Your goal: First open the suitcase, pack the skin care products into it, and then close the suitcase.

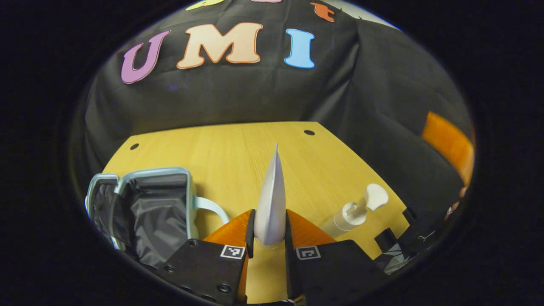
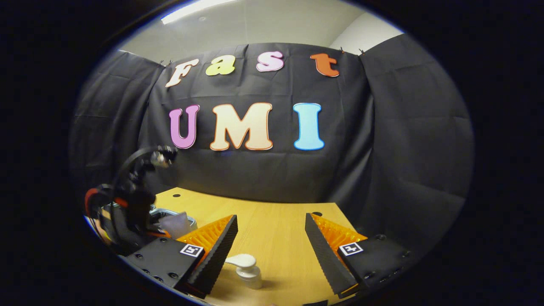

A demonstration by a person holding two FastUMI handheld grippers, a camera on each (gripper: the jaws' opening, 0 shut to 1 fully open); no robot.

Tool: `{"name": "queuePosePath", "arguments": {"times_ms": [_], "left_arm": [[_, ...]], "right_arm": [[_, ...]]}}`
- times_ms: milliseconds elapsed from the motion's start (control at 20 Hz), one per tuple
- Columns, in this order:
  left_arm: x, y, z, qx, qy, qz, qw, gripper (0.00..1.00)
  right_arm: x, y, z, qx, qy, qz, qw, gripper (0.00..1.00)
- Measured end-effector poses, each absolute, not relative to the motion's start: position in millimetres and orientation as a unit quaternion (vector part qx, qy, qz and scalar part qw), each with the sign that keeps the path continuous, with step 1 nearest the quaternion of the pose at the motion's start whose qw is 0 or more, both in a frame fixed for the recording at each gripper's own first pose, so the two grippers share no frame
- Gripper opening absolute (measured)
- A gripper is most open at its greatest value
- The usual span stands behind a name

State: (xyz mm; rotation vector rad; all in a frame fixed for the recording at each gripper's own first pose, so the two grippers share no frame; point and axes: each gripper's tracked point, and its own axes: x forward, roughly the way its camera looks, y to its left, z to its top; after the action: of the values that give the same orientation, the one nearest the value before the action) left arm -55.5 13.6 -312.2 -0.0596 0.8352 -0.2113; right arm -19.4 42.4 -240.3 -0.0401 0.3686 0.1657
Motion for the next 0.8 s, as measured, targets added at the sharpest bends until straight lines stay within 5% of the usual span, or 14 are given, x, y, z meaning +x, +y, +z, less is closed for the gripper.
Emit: {"name": "queuePosePath", "arguments": {"times_ms": [800], "left_arm": [[-70.0, 134.2, -246.7, -0.023, 0.380, -0.020, 0.924, 0.29]], "right_arm": [[-55.8, 76.2, -430.1, -0.069, 0.336, 0.101, 0.934, 0.99]]}}
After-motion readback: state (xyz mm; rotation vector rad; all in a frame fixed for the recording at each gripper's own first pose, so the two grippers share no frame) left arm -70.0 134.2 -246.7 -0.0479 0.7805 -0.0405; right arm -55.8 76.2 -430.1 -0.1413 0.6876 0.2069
